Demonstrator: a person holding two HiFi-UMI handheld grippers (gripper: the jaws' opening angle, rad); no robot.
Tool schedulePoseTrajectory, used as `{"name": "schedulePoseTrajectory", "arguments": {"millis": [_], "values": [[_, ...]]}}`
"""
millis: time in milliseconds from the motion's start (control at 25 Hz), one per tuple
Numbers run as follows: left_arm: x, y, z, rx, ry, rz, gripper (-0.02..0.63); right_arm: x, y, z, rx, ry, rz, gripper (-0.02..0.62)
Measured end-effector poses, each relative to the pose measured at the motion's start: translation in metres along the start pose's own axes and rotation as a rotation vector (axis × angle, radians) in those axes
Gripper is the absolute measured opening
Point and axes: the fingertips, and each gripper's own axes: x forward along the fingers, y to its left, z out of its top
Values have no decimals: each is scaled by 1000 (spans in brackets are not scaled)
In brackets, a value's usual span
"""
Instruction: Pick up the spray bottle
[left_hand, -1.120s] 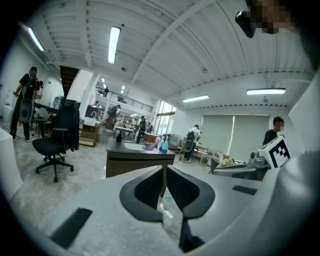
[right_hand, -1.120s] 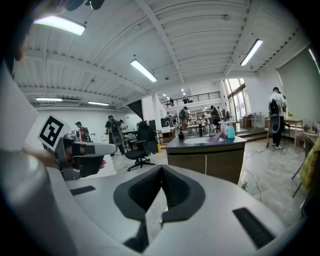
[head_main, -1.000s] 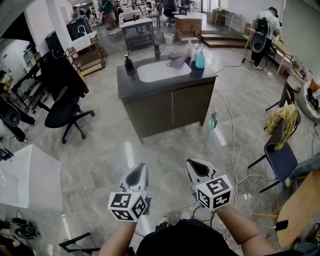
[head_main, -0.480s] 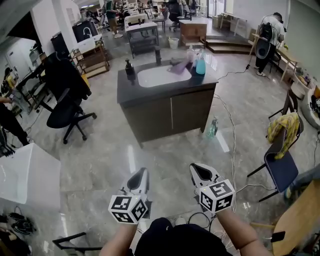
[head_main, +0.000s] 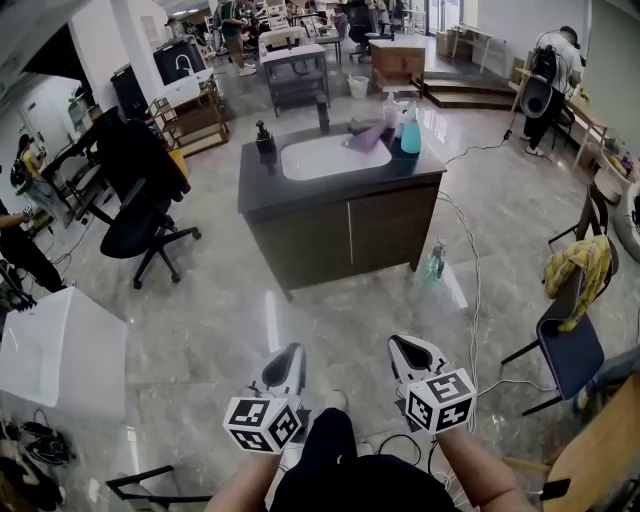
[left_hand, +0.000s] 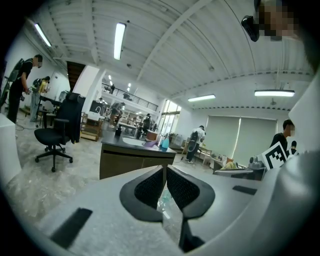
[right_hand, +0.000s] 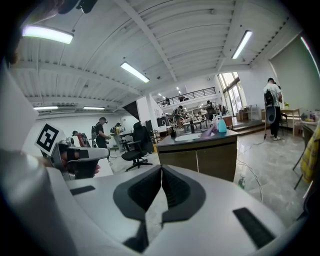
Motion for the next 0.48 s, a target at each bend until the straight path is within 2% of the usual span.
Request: {"name": "schedulePoseTrajectory", "arguments": {"millis": [240,480], "values": [[34,13,0,-11,23,-10,18,23,-19,6,17,3,-23,8],[71,34,17,-3,19,-37,18,59,-34,16,22,9,-44,8]]}}
